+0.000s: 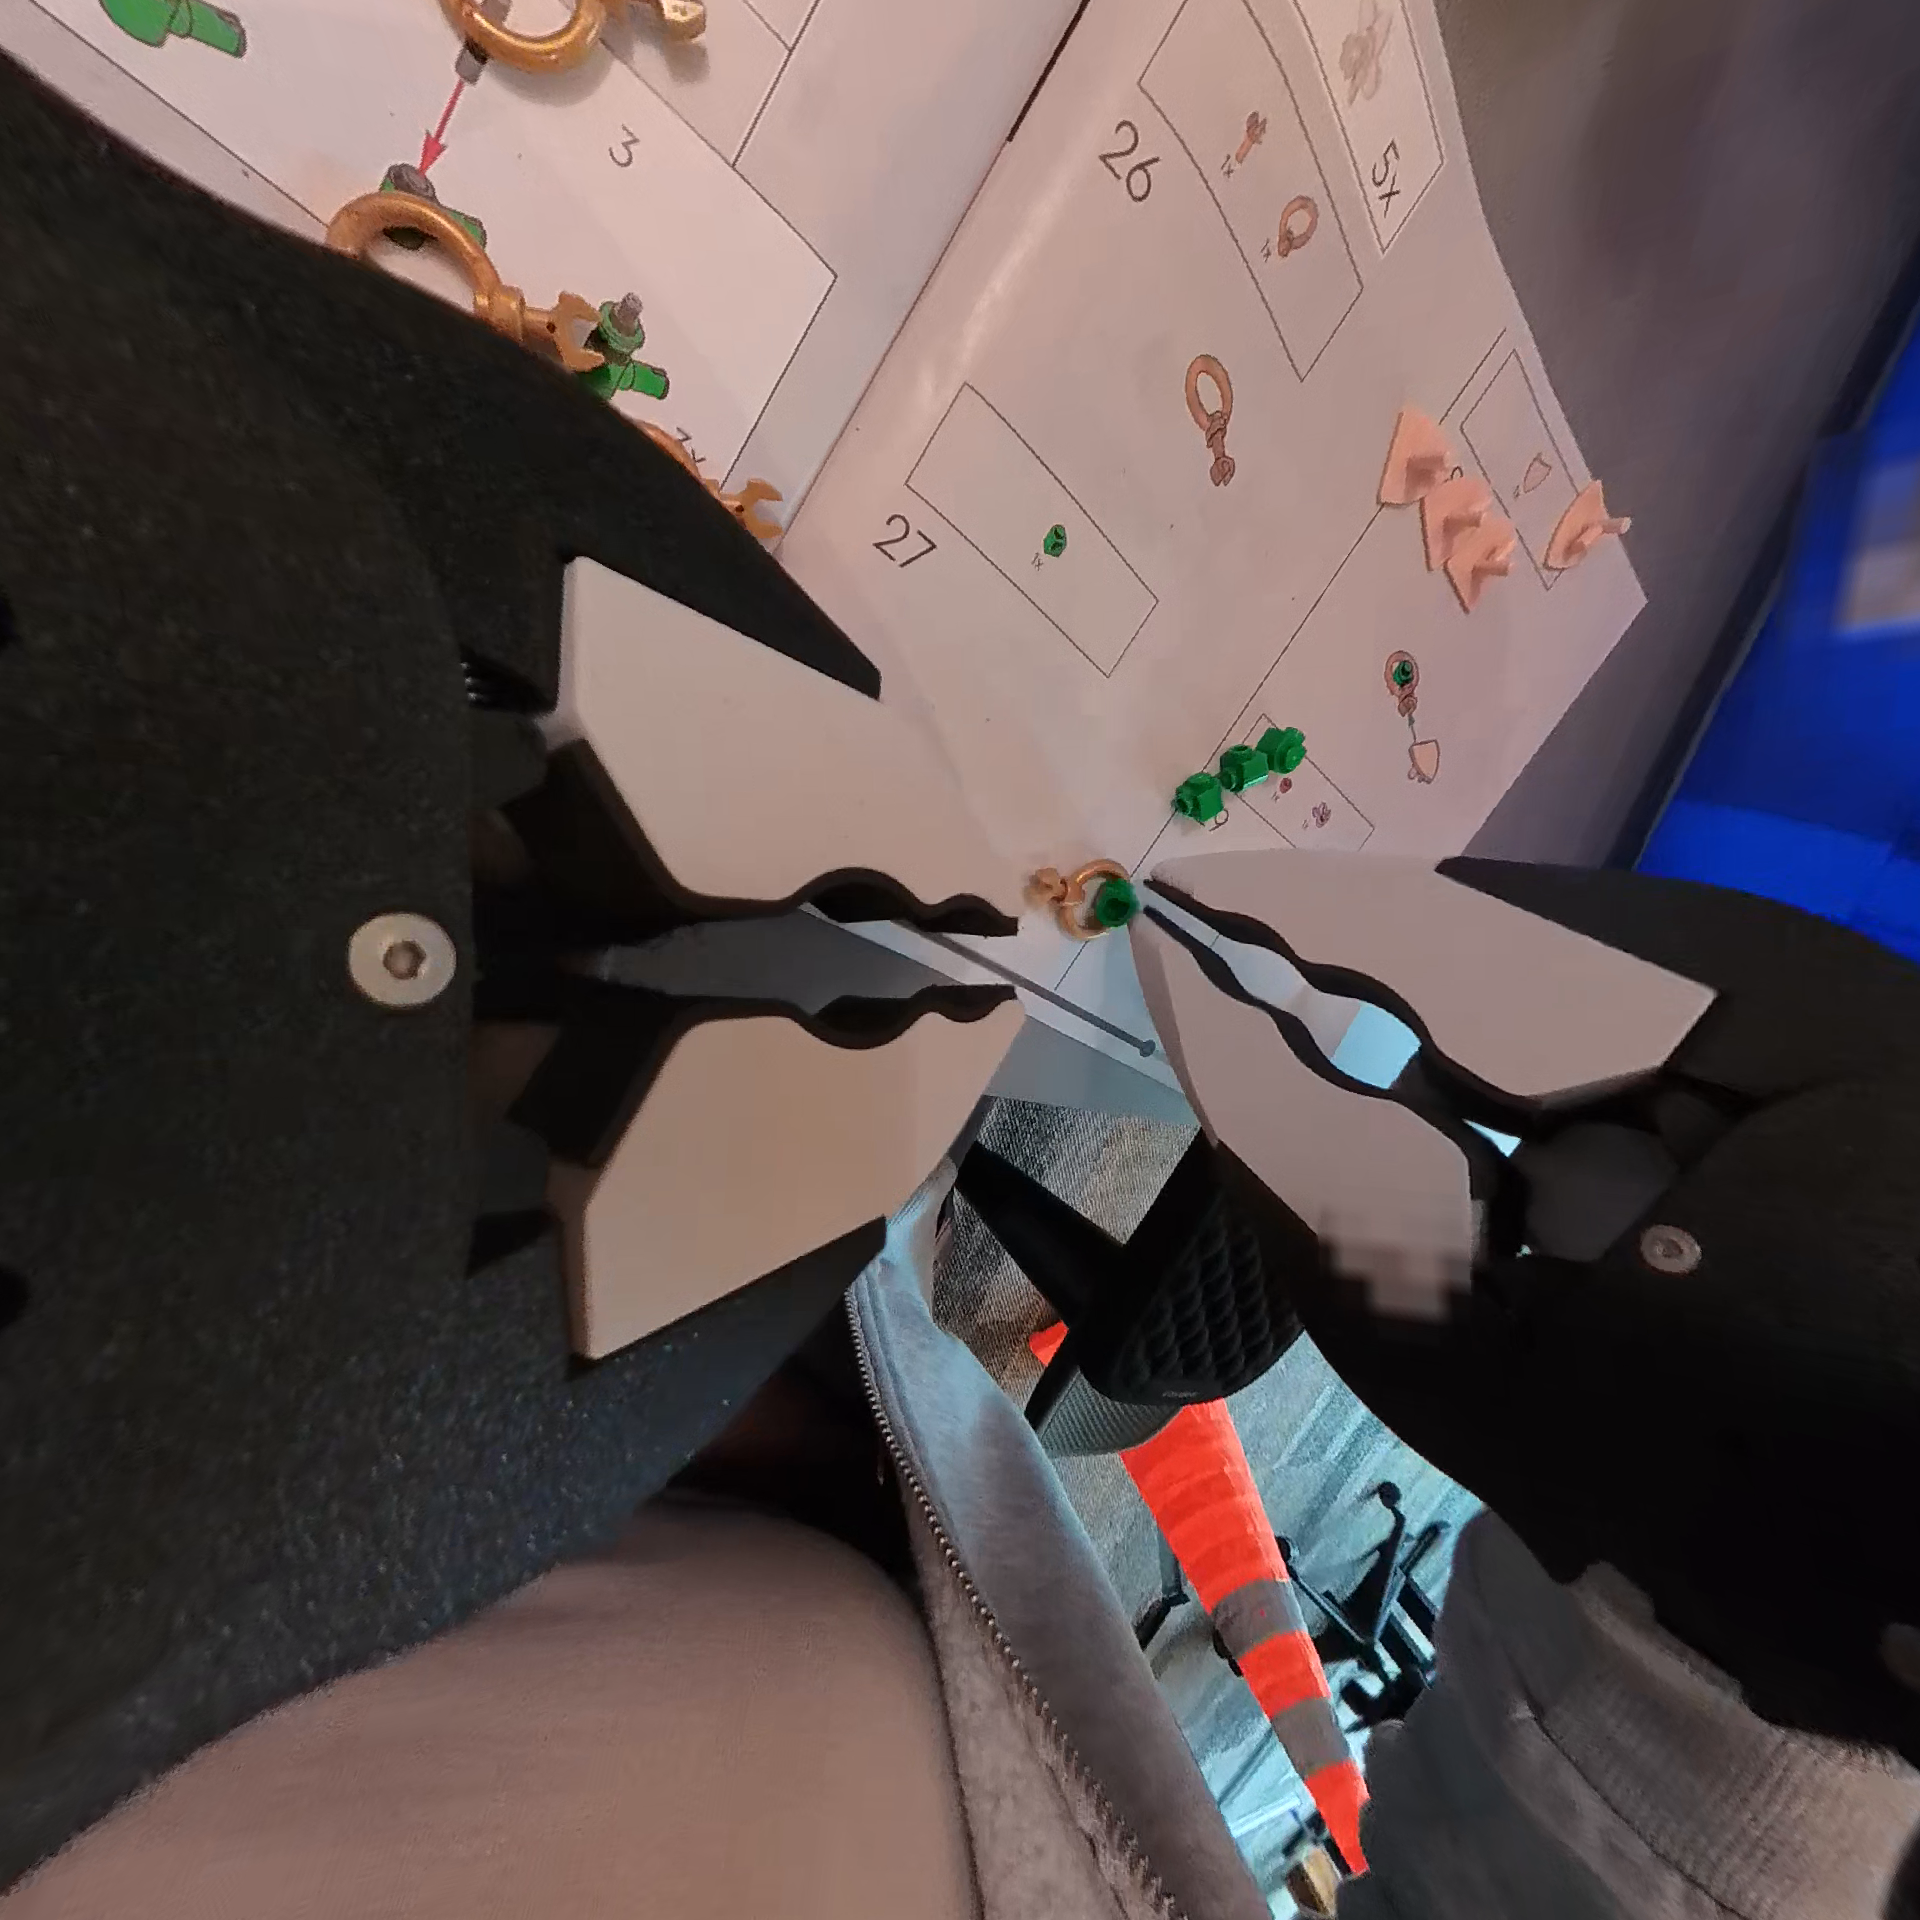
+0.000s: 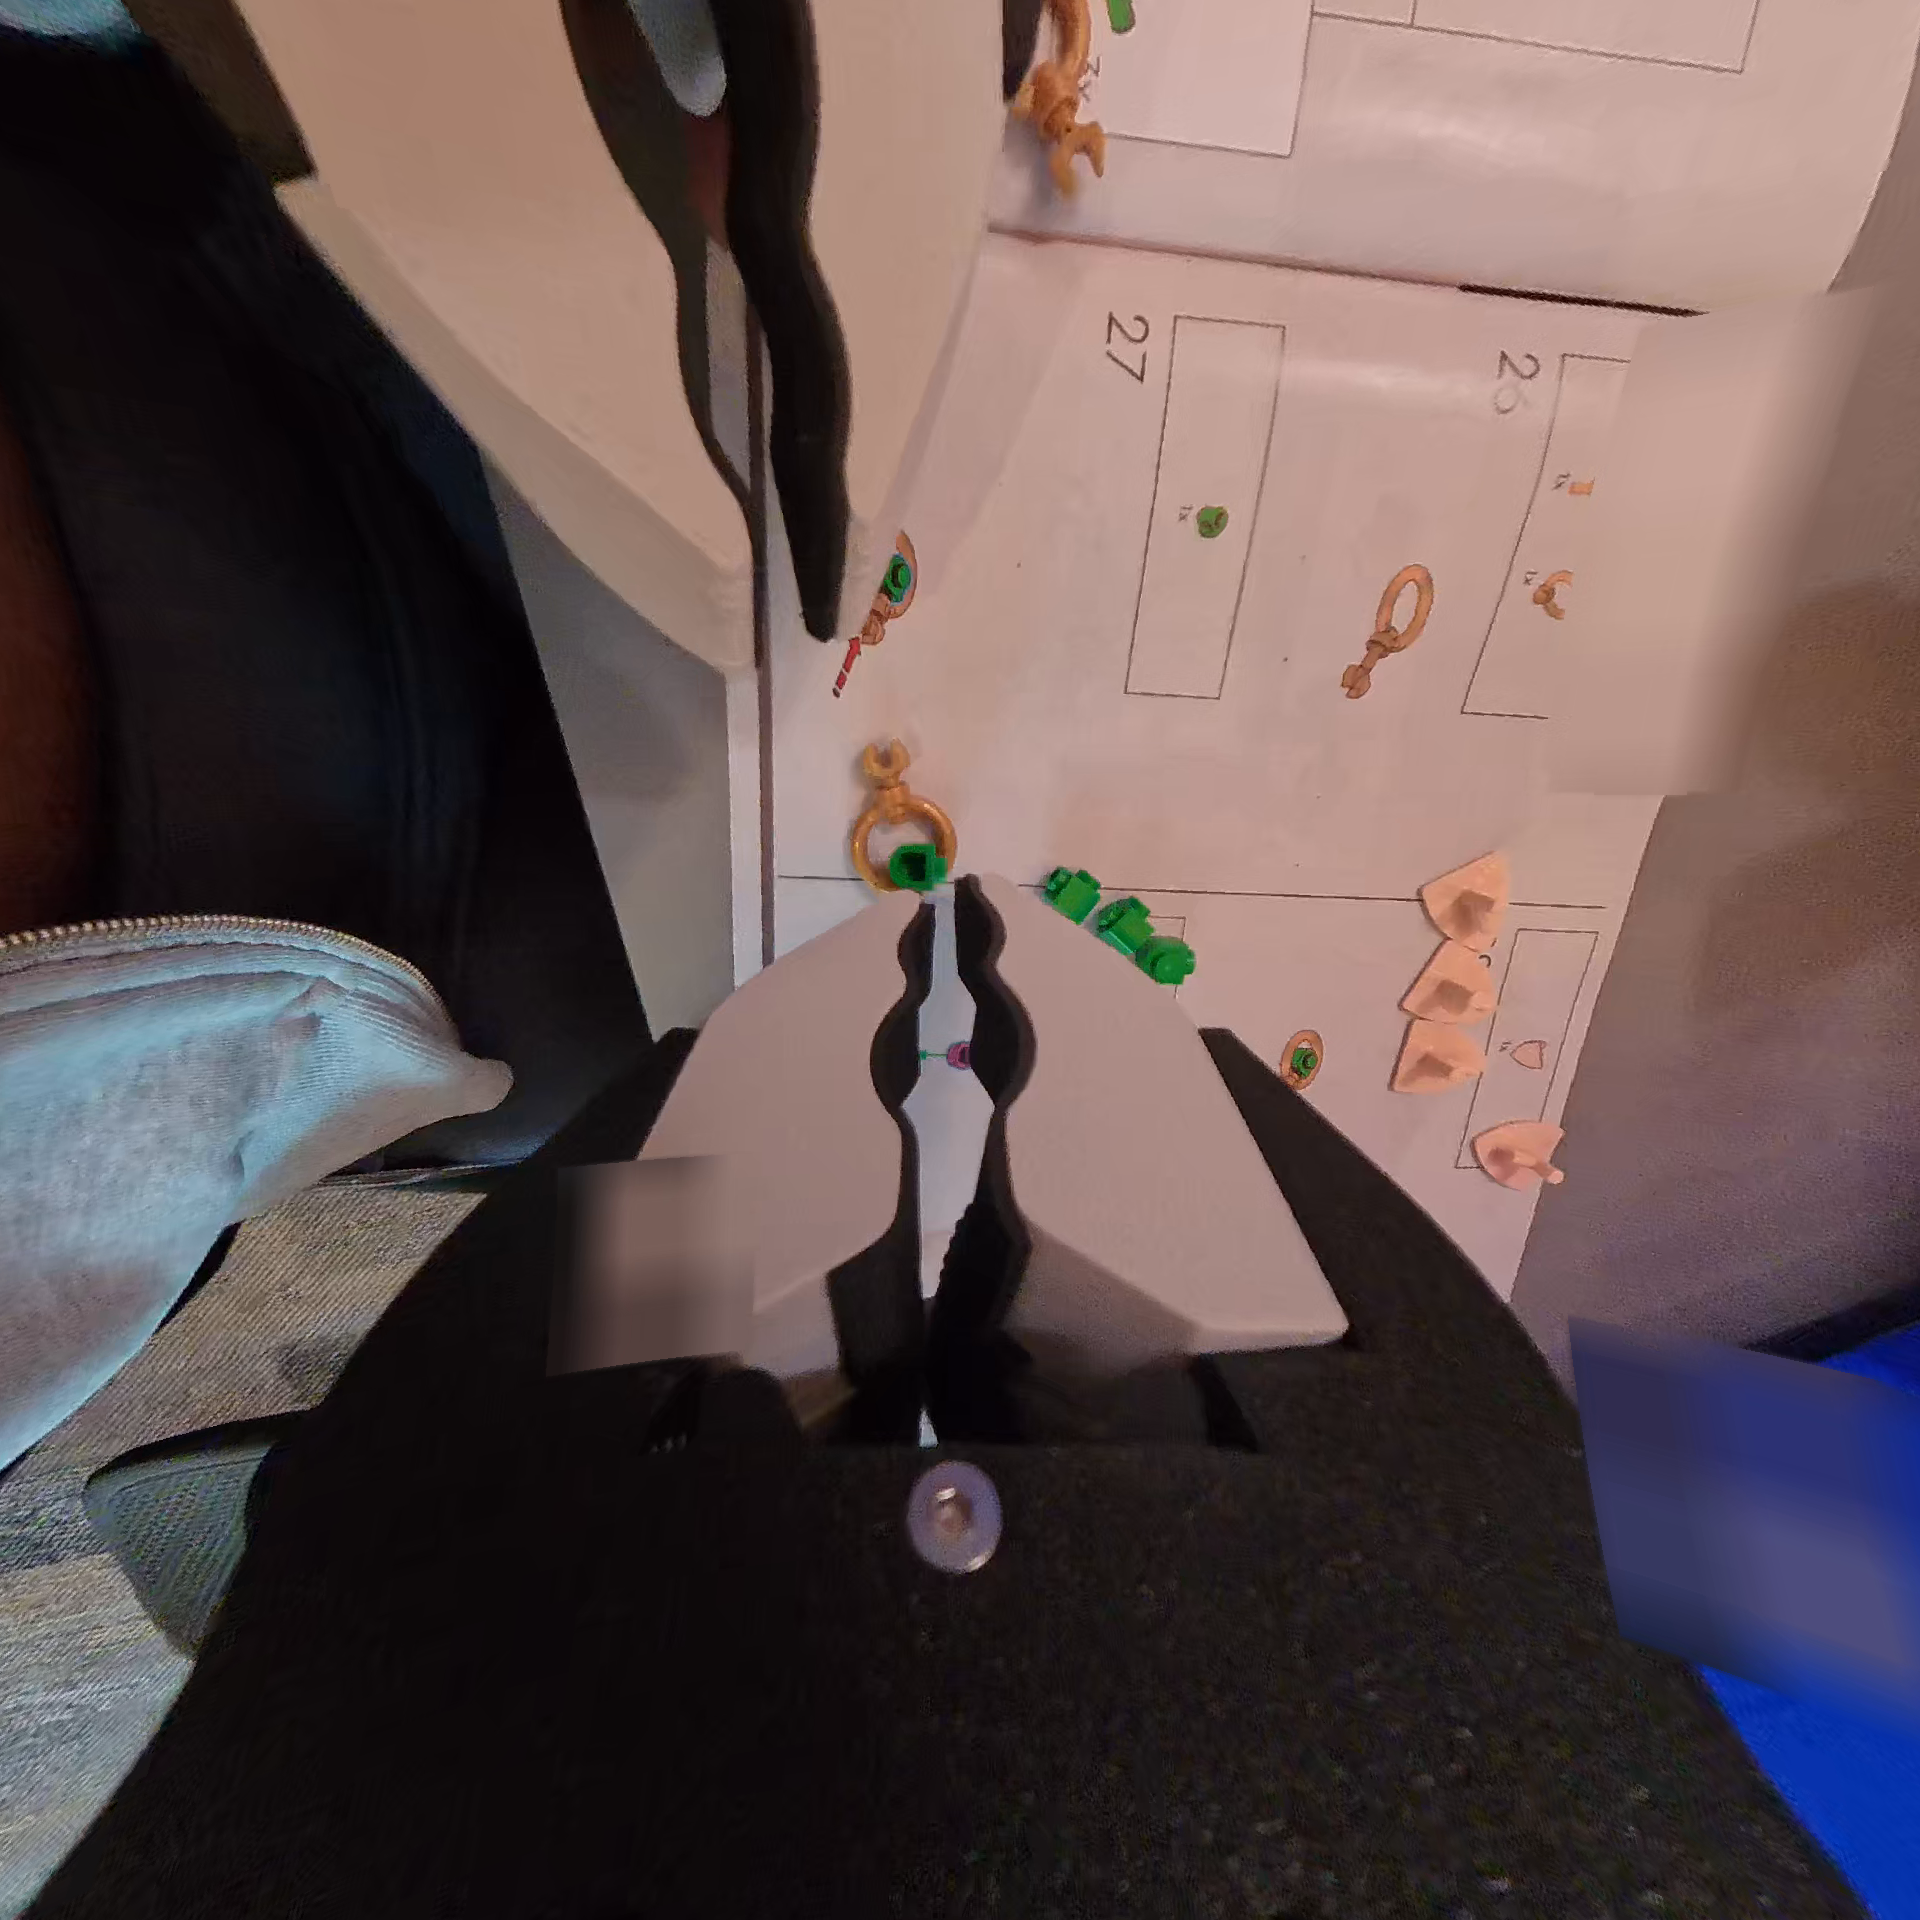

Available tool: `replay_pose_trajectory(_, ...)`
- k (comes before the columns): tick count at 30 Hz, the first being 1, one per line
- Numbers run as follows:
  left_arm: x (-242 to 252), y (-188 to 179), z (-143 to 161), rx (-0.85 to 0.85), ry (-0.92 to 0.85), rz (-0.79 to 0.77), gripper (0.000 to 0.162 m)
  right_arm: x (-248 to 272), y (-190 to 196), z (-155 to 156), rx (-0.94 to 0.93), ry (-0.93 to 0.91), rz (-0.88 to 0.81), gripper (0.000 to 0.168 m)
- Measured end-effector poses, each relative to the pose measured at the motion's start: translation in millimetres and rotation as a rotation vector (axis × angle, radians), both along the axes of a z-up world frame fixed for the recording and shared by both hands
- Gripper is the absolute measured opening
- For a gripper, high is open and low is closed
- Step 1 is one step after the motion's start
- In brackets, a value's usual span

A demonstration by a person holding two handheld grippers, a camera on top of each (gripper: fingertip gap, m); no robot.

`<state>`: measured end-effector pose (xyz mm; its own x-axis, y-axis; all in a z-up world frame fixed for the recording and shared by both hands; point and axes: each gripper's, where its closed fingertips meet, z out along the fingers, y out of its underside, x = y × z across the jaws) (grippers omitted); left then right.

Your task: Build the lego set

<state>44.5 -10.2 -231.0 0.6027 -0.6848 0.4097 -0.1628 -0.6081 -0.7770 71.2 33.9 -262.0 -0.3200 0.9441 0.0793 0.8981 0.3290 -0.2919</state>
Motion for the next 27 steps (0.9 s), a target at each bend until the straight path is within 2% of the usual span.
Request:
replay_pose_trajectory(5, 0, 1, -1, 0.001, 0.017, 0.004, 0.009, -3, -6, 8, -0.09, 0.102, -0.056, 0.005)
replay_pose_trajectory(7, 1, 1, -3, 0.004, 0.03, -0.001, 0.009, -4, 2, 11, -0.051, 0.136, -0.082, 0.004)
replay_pose_trajectory(11, 5, 2, -2, 0.01, 0.027, -0.003, 0.009, -6, -2, 11, 0.037, 0.157, 0.004, 0.005)
replay_pose_trajectory(16, 6, 3, -2, 0.006, 0.03, -0.004, 0.01, -5, -6, 1, 0.028, 0.157, 0.001, 0.005)
replay_pose_trajectory(19, 7, 4, -5, 0.004, 0.055, -0.006, 0.01, -5, -7, 0, -0.023, 0.175, -0.041, 0.006)
replay_pose_trajectory(27, 23, 3, -1, 0.059, 0.074, -0.063, 0.008, -5, -7, 3, -0.017, 0.213, -0.033, 0.006)
